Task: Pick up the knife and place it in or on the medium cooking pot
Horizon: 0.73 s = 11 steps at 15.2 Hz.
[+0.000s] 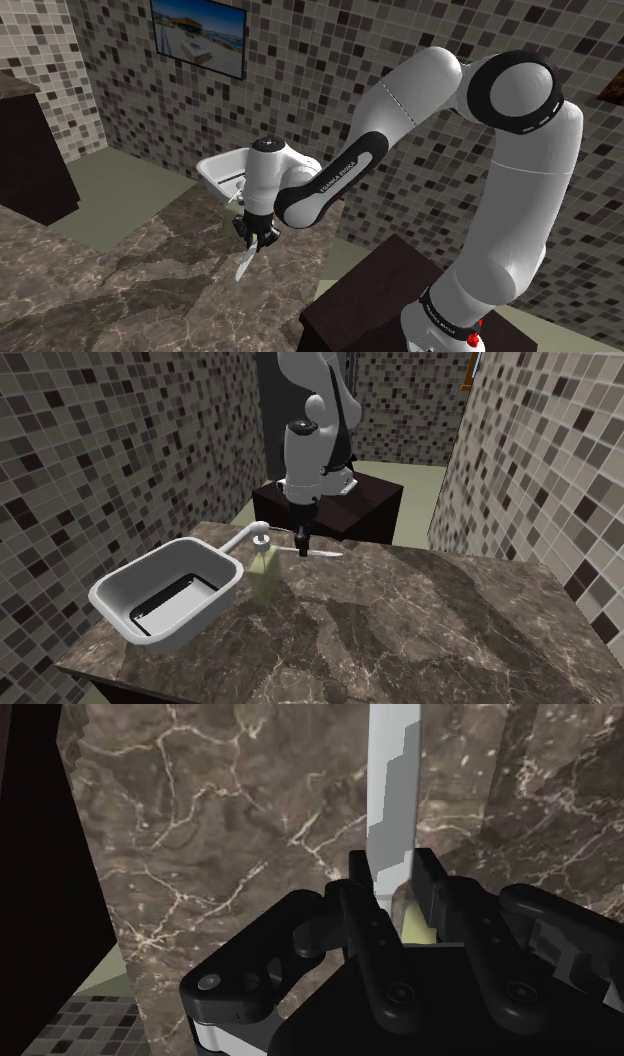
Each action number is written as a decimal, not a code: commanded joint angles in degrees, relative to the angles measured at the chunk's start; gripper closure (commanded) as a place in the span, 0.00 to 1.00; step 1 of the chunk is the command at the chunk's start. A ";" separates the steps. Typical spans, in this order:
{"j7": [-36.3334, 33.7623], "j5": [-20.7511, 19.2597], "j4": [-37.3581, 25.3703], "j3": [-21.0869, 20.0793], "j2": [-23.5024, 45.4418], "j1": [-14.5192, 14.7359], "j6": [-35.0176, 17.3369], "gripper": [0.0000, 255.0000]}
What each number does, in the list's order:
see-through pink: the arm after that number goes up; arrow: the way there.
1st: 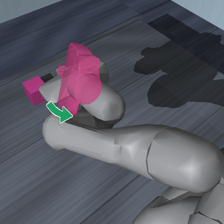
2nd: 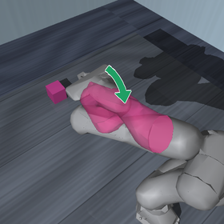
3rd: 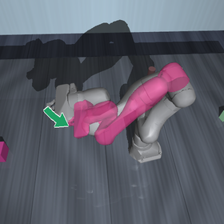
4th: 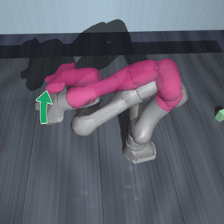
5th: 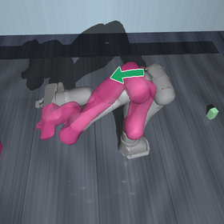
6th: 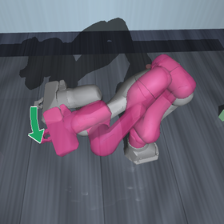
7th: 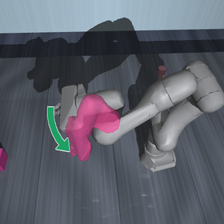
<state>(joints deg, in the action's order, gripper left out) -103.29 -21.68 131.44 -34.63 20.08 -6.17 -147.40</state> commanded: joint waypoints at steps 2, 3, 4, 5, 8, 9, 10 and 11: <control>1.91 2.71 0.55 -1.83 -2.60 -1.49 1.61 1.00; 2.49 3.55 0.56 -2.35 -3.34 -1.88 2.19 1.00; 3.08 4.39 0.55 -2.84 -4.08 -2.25 2.77 1.00; 3.67 5.23 0.54 -3.32 -4.83 -2.62 3.36 1.00; 5.44 7.77 0.39 -4.63 -7.05 -3.62 5.19 1.00; 6.02 8.60 0.31 -5.02 -7.79 -3.92 5.81 1.00; 6.61 9.44 0.22 -5.39 -8.53 -4.20 6.44 1.00; 7.18 10.26 0.11 -5.73 -9.26 -4.47 7.08 1.00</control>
<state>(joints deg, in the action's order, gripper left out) -96.72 -12.35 131.54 -39.94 11.66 -10.33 -140.94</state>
